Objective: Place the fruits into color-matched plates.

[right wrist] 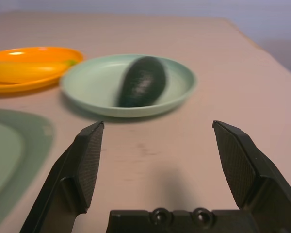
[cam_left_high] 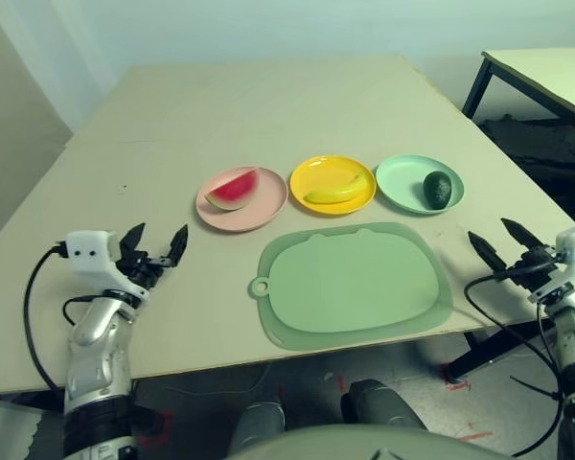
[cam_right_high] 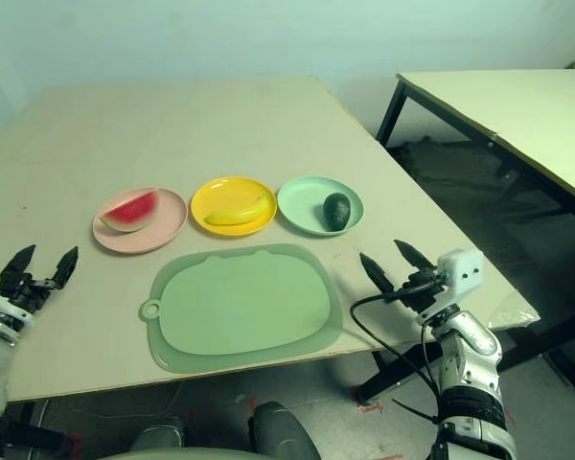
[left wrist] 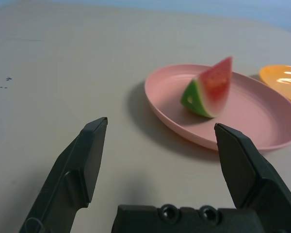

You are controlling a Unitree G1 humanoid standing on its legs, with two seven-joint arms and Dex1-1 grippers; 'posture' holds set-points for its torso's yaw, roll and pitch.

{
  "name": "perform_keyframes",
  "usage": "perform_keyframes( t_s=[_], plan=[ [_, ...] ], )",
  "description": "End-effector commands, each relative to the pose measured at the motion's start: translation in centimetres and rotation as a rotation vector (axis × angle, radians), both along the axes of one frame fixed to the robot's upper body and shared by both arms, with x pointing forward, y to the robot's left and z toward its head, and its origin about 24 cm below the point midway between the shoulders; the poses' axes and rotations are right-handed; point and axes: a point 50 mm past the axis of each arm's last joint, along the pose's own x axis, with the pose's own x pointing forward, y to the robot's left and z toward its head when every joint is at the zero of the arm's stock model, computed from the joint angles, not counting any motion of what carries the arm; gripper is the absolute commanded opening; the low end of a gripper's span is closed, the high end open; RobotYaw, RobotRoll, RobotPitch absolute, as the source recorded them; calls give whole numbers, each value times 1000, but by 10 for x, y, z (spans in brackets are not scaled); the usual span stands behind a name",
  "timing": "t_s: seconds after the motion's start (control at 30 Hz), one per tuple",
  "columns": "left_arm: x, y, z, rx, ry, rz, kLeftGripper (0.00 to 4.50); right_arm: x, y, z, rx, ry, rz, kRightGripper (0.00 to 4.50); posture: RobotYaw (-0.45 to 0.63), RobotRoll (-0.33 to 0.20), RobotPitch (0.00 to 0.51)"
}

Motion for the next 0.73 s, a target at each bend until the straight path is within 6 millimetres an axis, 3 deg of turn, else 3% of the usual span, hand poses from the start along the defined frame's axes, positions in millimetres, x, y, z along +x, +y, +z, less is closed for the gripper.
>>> perform_keyframes(
  t_s=[0.03, 0.33, 0.73],
  plan=[
    [0, -16, -1, 13, -14, -3, 4482, 1, -5, -3, -9, 21, -24, 4500, -131, 0, 55],
    [-6, -37, -12, 11, -3, -46, 4482, 1, -26, 9, -46, 46, -32, 4500, -103, 0, 79],
    [-11, -37, -18, -7, 8, -37, 4482, 7, -40, 28, -65, 16, -84, 4500, -120, 0, 75]
  ],
)
